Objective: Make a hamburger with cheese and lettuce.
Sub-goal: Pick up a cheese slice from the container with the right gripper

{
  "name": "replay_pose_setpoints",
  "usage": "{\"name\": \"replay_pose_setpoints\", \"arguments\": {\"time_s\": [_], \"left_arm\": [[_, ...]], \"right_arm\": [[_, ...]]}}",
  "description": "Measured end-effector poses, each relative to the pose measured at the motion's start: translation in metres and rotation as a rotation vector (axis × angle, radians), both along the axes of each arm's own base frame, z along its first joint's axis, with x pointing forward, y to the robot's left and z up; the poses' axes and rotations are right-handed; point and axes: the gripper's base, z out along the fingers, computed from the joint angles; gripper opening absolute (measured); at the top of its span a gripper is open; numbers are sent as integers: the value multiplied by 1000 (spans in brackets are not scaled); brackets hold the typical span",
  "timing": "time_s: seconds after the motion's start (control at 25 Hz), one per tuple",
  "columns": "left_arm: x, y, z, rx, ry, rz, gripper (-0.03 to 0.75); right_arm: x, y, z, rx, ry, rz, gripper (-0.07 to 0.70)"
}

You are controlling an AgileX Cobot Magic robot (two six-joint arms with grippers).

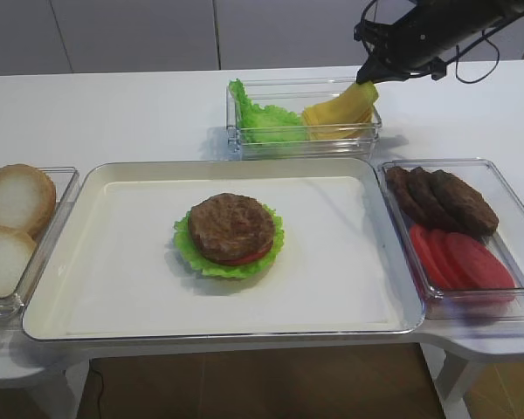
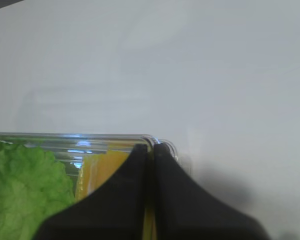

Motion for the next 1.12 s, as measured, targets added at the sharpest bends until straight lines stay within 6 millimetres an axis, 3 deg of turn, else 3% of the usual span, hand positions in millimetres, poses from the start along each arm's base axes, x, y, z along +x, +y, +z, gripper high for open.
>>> {"name": "replay_pose_setpoints", "arguments": {"time_s": [0.72, 1.12], "left_arm": [[0, 0, 0, 0, 0, 0, 468], [0, 0, 0, 0, 0, 0, 468]], "right_arm": [[0, 0, 3, -11, -12, 24, 4], [-5, 0, 21, -13, -45, 30, 3]]}}
